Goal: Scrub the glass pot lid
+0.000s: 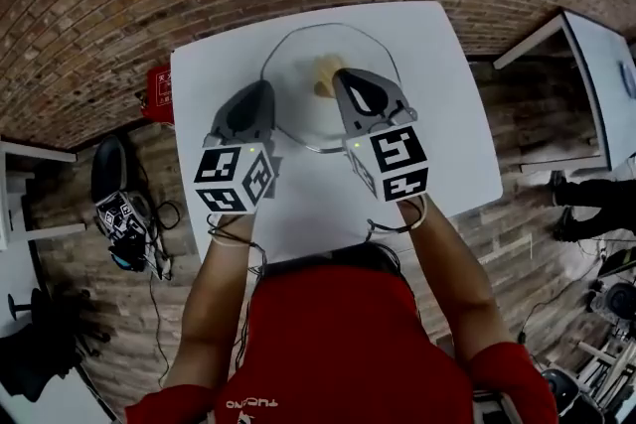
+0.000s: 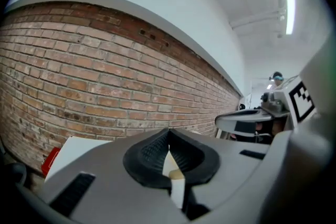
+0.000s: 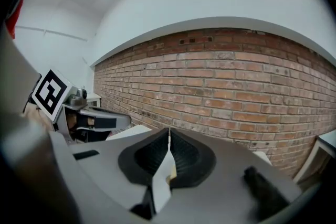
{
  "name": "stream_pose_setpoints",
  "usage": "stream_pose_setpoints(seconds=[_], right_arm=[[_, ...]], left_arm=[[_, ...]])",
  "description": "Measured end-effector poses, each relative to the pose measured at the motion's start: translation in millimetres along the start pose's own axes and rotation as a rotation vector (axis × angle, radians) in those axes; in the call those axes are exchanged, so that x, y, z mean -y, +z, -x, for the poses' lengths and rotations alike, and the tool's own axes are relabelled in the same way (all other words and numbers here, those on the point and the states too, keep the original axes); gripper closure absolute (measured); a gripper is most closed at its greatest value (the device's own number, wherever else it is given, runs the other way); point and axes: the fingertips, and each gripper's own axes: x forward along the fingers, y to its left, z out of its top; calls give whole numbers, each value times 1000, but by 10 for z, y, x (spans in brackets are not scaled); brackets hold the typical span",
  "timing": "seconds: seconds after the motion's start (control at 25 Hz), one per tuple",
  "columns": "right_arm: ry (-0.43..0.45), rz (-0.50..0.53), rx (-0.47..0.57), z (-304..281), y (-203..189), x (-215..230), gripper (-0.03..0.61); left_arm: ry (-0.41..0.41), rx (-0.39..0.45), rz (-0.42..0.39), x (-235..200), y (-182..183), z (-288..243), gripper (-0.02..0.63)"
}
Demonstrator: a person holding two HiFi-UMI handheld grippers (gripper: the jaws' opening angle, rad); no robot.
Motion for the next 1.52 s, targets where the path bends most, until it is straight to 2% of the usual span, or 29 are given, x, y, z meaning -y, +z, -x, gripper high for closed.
stream_pose_setpoints(seconds=[0.12, 0.36, 0.6, 0.64, 0.72, 0.76, 0.84, 0.96, 1.24, 1.4, 1.52], right_arm=[[21, -3, -37, -145, -154, 138, 548], [49, 6, -118, -461, -425, 320, 548], [64, -1, -236, -758, -688, 364, 546], [64, 0, -253, -800, -739, 368, 545], [60, 0, -288, -886, -857, 392, 543], [62, -4, -310, -929, -923, 399, 527], [74, -19, -365, -1003, -1056, 384, 452], [71, -21, -419, -1090, -1222, 382, 446], [78, -21, -504, -1179, -1430, 357, 446], [72, -17, -543, -1212, -1492, 374, 448], [72, -13, -556, -1221, -1522, 367, 478]], left_arm=[[61, -59, 30, -128, -163, -115, 596], [189, -153, 30, -429, -448, -261, 595], [231, -228, 56, -682, -674, -359, 592], [228, -243, 66, -715, -721, -375, 583], [208, -272, 98, -752, -821, -429, 502], [198, -285, 113, -769, -866, -459, 487], [183, -312, 134, -813, -949, -514, 467], [160, -356, 181, -858, -1081, -601, 442], [104, -431, 268, -835, -1322, -744, 424], [78, -462, 287, -820, -1375, -785, 425], [52, -464, 297, -796, -1369, -806, 437]])
